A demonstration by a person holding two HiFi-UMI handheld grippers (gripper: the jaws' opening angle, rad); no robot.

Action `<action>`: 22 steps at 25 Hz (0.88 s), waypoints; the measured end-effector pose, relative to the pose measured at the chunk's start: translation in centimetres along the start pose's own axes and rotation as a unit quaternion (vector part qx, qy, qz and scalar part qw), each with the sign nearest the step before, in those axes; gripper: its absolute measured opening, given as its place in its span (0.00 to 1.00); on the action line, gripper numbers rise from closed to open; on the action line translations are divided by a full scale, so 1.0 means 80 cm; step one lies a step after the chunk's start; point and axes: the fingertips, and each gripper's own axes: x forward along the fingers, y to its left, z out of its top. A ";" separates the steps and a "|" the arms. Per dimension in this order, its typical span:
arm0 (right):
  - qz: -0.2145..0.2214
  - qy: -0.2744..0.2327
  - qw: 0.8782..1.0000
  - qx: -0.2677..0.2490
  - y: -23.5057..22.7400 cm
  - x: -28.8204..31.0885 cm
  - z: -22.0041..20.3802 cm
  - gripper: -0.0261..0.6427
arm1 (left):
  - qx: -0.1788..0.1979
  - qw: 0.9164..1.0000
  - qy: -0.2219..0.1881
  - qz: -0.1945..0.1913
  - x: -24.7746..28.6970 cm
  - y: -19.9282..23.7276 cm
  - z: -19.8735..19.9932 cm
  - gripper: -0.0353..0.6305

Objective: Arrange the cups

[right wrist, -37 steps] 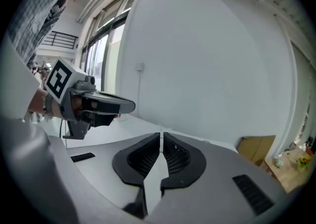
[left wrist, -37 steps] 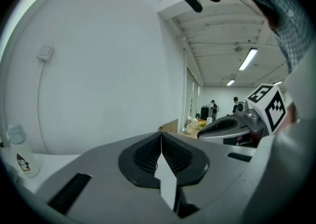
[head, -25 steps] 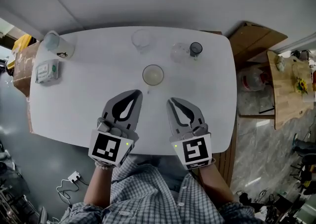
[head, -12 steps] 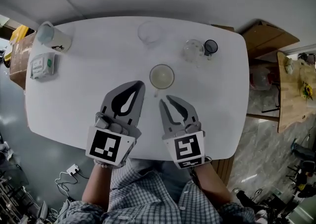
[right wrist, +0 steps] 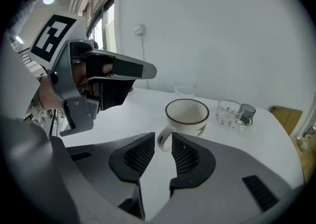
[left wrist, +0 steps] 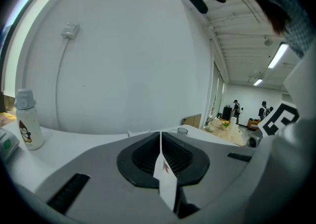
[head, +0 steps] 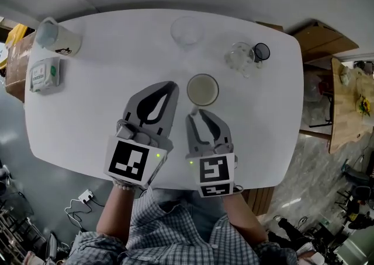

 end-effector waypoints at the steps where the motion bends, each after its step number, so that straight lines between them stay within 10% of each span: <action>1: -0.008 0.001 1.000 0.001 0.000 0.002 -0.001 0.17 | -0.001 1.000 -0.001 -0.002 0.002 0.002 -0.001 0.07; 22: -0.092 -0.023 0.995 0.042 -0.056 0.026 0.011 0.16 | -0.046 0.998 0.032 -0.005 0.083 0.057 -0.047 0.08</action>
